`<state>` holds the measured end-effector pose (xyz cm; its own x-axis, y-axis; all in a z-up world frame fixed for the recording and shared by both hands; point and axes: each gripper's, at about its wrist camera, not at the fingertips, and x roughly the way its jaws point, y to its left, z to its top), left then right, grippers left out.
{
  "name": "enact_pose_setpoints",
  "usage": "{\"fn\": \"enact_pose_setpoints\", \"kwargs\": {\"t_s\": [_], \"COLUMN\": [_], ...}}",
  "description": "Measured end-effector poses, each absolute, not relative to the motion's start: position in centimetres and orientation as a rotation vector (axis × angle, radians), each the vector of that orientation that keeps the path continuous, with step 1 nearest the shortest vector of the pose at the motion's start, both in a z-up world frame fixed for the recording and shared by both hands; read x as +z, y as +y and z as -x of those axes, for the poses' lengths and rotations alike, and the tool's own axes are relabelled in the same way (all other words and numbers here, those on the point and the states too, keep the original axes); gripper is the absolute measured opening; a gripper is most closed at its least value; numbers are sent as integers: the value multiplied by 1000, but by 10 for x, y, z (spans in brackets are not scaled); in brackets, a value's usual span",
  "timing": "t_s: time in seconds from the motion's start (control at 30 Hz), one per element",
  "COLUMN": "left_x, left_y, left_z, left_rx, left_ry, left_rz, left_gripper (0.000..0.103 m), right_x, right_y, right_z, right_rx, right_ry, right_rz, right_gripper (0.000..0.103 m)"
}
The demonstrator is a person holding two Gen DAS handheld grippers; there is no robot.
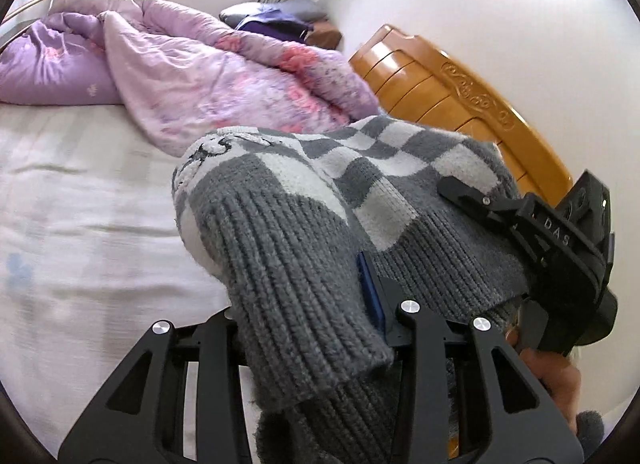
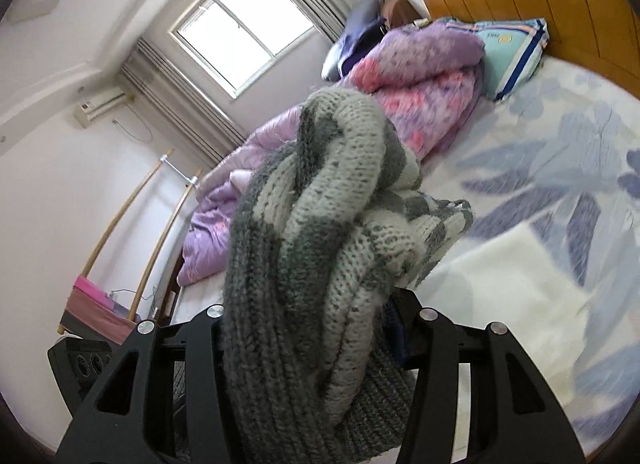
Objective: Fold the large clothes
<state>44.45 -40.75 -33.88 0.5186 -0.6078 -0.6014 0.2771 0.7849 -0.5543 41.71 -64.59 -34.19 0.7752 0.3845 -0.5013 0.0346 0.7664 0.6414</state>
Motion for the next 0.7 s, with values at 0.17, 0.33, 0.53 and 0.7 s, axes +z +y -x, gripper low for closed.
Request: {"fn": "enact_pose_setpoints", "kwargs": {"t_s": [0.17, 0.33, 0.53, 0.7], "left_x": [-380, -453, -500, -547], "left_y": [-492, -553, -560, -542], "left_z": [-437, -420, -403, -403], "left_rx": [-514, -457, -443, -370], "left_ry": [871, 967, 1091, 1258], "left_rz": [382, 230, 233, 271], "left_gripper": [36, 36, 47, 67], "right_x": [-386, -482, -541, -578], "right_y": [-721, -765, -789, -787], "right_z": [-421, -421, -385, -360], "right_rx": [194, 112, -11, -120], "right_ry": [690, 896, 1037, 1179], "right_rz": [-733, -803, -848, -830], "right_gripper": [47, 47, 60, 74]}}
